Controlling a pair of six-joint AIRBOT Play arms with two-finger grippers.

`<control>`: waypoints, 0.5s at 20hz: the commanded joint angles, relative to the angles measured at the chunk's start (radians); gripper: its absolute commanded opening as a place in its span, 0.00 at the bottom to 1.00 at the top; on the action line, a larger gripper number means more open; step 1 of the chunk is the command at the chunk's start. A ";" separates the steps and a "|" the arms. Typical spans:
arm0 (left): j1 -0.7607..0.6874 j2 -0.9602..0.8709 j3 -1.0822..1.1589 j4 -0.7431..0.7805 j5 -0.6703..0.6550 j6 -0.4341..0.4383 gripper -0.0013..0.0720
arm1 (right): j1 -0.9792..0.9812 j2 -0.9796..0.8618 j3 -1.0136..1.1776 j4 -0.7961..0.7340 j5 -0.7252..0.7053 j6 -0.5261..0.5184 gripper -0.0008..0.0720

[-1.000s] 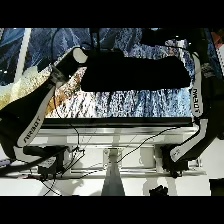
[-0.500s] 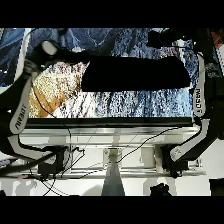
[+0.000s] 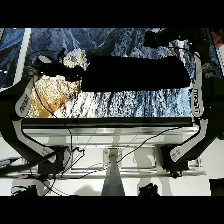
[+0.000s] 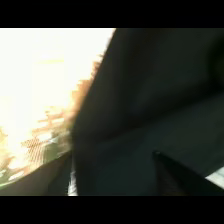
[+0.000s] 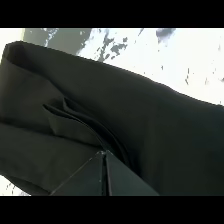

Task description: Fold the clothes and pants, and hang the long-sleeved shirts on hangers.

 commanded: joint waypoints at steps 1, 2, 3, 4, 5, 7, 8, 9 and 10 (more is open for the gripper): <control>-0.056 -0.025 0.005 -0.078 0.035 0.045 0.59 | 0.028 -0.003 0.000 -0.010 -0.047 0.000 0.03; -0.063 -0.025 0.012 -0.076 0.044 0.051 0.46 | 0.034 -0.006 0.000 -0.017 -0.056 0.000 0.03; -0.063 -0.025 0.020 -0.076 0.043 0.062 0.25 | 0.037 -0.008 0.000 -0.033 -0.063 0.000 0.03; -0.063 -0.021 0.029 -0.077 0.036 0.063 0.03 | 0.039 -0.008 -0.001 -0.047 -0.064 0.000 0.03; -0.054 -0.011 0.039 -0.077 0.022 0.063 0.03 | 0.040 -0.011 -0.002 -0.056 -0.063 0.000 0.03; -0.035 0.040 0.053 -0.076 0.001 0.063 0.03 | 0.040 -0.025 -0.002 -0.055 -0.063 0.000 0.03; -0.026 0.077 0.062 -0.076 -0.003 0.063 0.03 | 0.041 -0.036 -0.002 -0.055 -0.063 0.000 0.03; -0.018 0.124 0.071 -0.076 -0.003 0.053 0.03 | 0.046 -0.051 -0.002 -0.055 -0.063 0.001 0.03; -0.013 0.174 0.083 -0.076 -0.003 0.025 0.03 | 0.054 -0.070 -0.002 -0.052 -0.062 0.005 0.03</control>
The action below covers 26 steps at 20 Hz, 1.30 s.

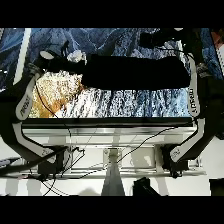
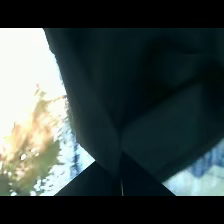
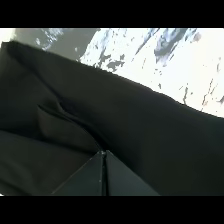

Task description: Fold the clothes and pants, and hang the long-sleeved shirts on hangers.

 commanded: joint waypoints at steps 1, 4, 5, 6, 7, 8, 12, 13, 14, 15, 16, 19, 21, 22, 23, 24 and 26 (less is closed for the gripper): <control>0.018 0.139 0.037 -0.006 -0.009 -0.060 0.03 | 0.024 -0.050 -0.002 -0.001 -0.004 0.018 0.03; 0.012 0.273 0.059 -0.006 -0.014 -0.100 0.03 | 0.107 -0.125 -0.021 0.072 -0.006 0.100 0.03; 0.008 0.308 0.059 -0.006 -0.013 -0.103 0.03 | 0.146 -0.154 -0.021 0.131 -0.013 0.109 0.03; 0.000 0.339 0.059 -0.006 -0.013 -0.103 0.03 | 0.198 -0.182 -0.021 0.202 -0.036 0.109 0.03; -0.007 0.361 0.059 -0.006 -0.013 -0.103 0.03 | 0.249 -0.203 -0.021 0.266 -0.064 0.110 0.03; -0.011 0.377 0.059 -0.005 -0.013 -0.102 0.03 | 0.308 -0.221 -0.021 0.324 -0.097 0.109 0.03; -0.015 0.382 0.059 -0.006 -0.012 -0.103 0.03 | 0.475 -0.233 -0.009 0.353 -0.144 0.030 0.03; -0.020 0.380 0.059 -0.006 -0.012 -0.103 0.03 | 0.479 -0.233 0.007 0.313 -0.116 0.029 0.03; -0.030 0.378 0.059 -0.006 -0.012 -0.103 0.03 | 0.465 -0.230 0.025 0.260 -0.074 0.033 0.03; -0.045 0.375 0.059 -0.006 -0.010 -0.103 0.03 | 0.437 -0.217 0.029 0.204 -0.038 0.048 0.03; -0.068 0.369 0.058 -0.006 -0.008 -0.103 0.03 | 0.397 -0.200 0.029 0.150 -0.002 0.066 0.03; -0.167 0.331 0.058 -0.006 0.040 -0.103 0.03 | 0.227 -0.126 0.029 0.049 0.113 0.068 0.03; -0.260 0.289 0.058 -0.007 0.123 -0.103 0.03 | 0.094 -0.066 0.029 0.029 0.170 0.068 0.03; -0.312 0.264 0.058 -0.013 0.186 -0.103 0.03 | 0.033 -0.037 0.029 0.027 0.188 0.067 0.03; -0.372 0.233 0.058 -0.040 0.278 -0.107 0.03 | -0.030 -0.007 0.029 0.027 0.197 0.065 0.03; -0.427 0.204 0.058 -0.083 0.387 -0.110 0.03 | -0.084 0.018 0.029 0.027 0.201 0.063 0.03; -0.541 0.139 0.059 -0.185 0.652 -0.109 0.03 | -0.180 0.061 0.029 0.028 0.211 0.063 0.03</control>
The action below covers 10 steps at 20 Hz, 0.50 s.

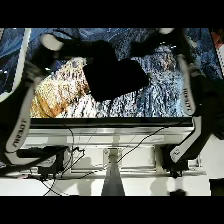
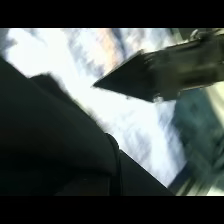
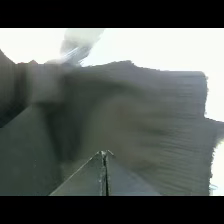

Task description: Fold the clothes and pants, and hang the long-sleeved shirts on hangers.

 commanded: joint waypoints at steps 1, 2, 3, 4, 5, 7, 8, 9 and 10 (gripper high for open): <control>-0.198 -0.108 0.001 -0.147 0.451 -0.004 0.03 | -0.185 0.082 0.001 -0.018 0.051 -0.002 0.03; -0.242 -0.137 0.001 -0.186 0.543 -0.004 0.05 | -0.217 0.092 0.001 -0.018 0.051 -0.002 0.03; -0.284 -0.163 0.001 -0.208 0.608 -0.004 0.24 | -0.246 0.094 0.001 -0.018 0.052 -0.002 0.03; -0.311 -0.180 0.001 -0.207 0.636 -0.003 0.75 | -0.268 0.091 0.001 -0.021 0.051 -0.010 0.03; -0.328 -0.193 0.001 -0.193 0.647 0.000 0.98 | -0.287 0.089 -0.008 -0.023 0.042 -0.029 0.03; -0.328 -0.192 0.001 -0.082 0.647 0.000 1.00 | -0.313 0.085 -0.047 -0.023 0.016 -0.067 0.03; -0.313 -0.183 0.001 -0.031 0.645 0.000 1.00 | -0.322 0.077 -0.066 -0.022 0.006 -0.068 0.03; -0.295 -0.172 0.001 0.009 0.640 0.000 1.00 | -0.329 0.060 -0.085 -0.017 0.004 -0.087 0.03; -0.272 -0.154 0.001 0.049 0.620 0.000 1.00 | -0.332 0.041 -0.104 0.003 0.011 -0.122 0.03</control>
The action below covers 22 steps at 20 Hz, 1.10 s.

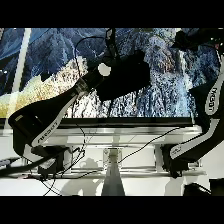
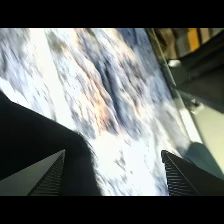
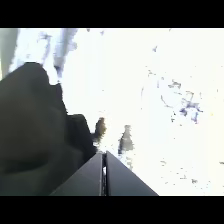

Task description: Fold the clothes and pants, and hang the long-sleeved shirts on hangers.

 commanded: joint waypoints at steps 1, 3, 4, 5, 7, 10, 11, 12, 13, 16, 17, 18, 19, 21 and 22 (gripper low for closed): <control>0.037 0.030 0.001 0.151 -0.001 0.001 0.99 | -0.036 -0.050 -0.068 0.072 0.005 -0.109 0.03; 0.084 0.067 0.001 0.204 -0.074 0.001 0.99 | -0.035 -0.105 -0.119 0.234 0.031 -0.236 0.11; 0.104 0.080 0.001 0.220 -0.106 0.001 0.99 | -0.027 -0.126 -0.143 0.290 0.025 -0.247 0.56; 0.122 0.092 0.001 0.227 -0.140 0.001 0.99 | -0.010 -0.147 -0.161 0.318 0.013 -0.247 0.99; 0.148 0.098 0.001 0.227 -0.183 0.001 0.99 | 0.039 -0.180 -0.161 0.320 -0.017 -0.247 1.00; 0.158 0.097 0.000 0.227 -0.207 0.001 0.99 | 0.137 -0.193 -0.161 0.299 -0.113 -0.255 1.00; 0.158 0.097 0.000 0.227 -0.208 0.001 0.99 | 0.168 -0.193 -0.159 0.263 -0.140 -0.262 1.00; 0.158 0.097 0.000 0.227 -0.208 0.001 0.99 | 0.197 -0.193 -0.159 0.198 -0.164 -0.261 0.99; 0.158 0.097 0.000 0.227 -0.212 0.001 0.99 | 0.219 -0.193 -0.159 0.114 -0.187 -0.255 0.99; 0.158 0.097 0.000 0.227 -0.257 0.001 0.99 | 0.223 -0.194 -0.159 -0.023 -0.214 -0.171 0.97; 0.158 0.097 0.000 0.228 -0.270 0.001 0.99 | 0.212 -0.198 -0.159 -0.022 -0.199 -0.146 0.97; 0.158 0.097 0.000 0.228 -0.278 0.001 0.99 | 0.198 -0.206 -0.159 0.000 -0.163 -0.126 0.97; 0.158 0.097 0.000 0.227 -0.278 0.001 0.99 | 0.186 -0.220 -0.159 0.040 -0.118 -0.122 0.97; 0.158 0.097 0.000 0.228 -0.278 0.001 0.99 | 0.174 -0.262 -0.160 0.174 -0.016 -0.122 0.97; 0.158 0.098 0.000 0.228 -0.278 0.001 0.99 | 0.176 -0.287 -0.160 0.283 0.026 -0.123 0.96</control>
